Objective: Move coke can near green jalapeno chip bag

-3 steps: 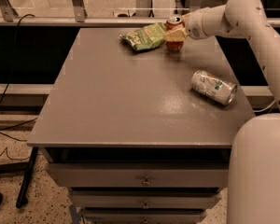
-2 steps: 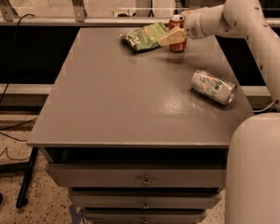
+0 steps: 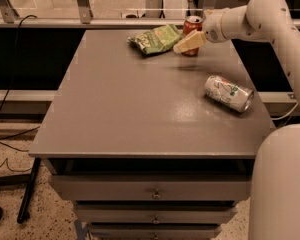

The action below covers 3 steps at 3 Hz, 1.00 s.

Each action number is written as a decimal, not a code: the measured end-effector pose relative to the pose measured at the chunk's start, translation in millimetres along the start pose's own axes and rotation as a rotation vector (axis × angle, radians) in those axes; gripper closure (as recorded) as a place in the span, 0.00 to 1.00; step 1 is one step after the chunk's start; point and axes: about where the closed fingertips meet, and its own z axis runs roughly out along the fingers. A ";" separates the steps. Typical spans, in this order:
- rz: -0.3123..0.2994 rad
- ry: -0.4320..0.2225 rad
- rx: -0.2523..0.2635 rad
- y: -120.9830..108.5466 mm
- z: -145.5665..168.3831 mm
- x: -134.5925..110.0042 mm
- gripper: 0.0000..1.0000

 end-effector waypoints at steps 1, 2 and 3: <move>0.027 0.009 0.032 -0.8 -31.5 9.3 0.00; 0.035 -0.031 0.063 -1.0 -78.9 12.2 0.00; -0.002 -0.076 0.105 -11.9 -134.0 8.0 0.00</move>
Offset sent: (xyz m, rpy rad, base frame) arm -0.1019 -0.1073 0.0478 0.0815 -0.0918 -0.0902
